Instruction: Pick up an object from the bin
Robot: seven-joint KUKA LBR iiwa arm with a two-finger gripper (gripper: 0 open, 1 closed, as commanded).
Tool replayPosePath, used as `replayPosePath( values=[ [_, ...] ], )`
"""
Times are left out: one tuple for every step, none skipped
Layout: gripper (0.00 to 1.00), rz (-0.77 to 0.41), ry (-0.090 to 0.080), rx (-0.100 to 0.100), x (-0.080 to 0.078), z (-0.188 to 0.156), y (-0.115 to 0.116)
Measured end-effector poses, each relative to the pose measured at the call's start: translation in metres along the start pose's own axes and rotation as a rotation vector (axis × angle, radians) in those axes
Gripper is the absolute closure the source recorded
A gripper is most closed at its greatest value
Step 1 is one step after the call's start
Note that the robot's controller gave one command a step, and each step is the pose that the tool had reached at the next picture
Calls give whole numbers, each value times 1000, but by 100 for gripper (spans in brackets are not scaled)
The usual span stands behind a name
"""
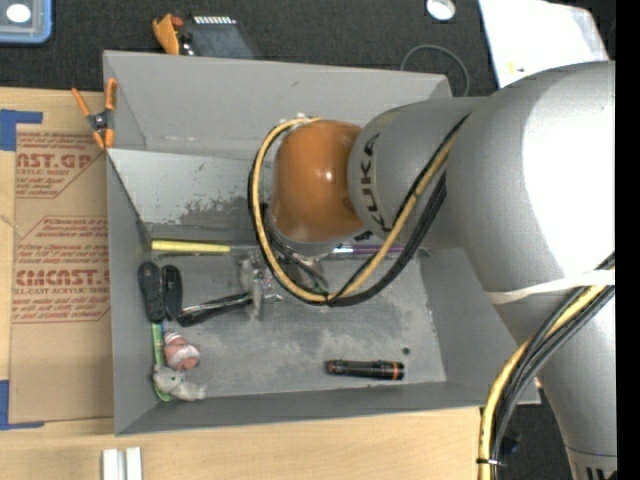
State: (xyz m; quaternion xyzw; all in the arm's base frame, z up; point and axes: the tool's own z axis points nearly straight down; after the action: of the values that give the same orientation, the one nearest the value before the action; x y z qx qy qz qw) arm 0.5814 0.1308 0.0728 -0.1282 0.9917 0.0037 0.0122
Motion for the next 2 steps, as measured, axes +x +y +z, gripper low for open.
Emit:
replayPosePath(
  values=[
    [100,-1,0,0,0,0,0],
    [100,-28,4,-1,31,-64,-47]
  ],
)
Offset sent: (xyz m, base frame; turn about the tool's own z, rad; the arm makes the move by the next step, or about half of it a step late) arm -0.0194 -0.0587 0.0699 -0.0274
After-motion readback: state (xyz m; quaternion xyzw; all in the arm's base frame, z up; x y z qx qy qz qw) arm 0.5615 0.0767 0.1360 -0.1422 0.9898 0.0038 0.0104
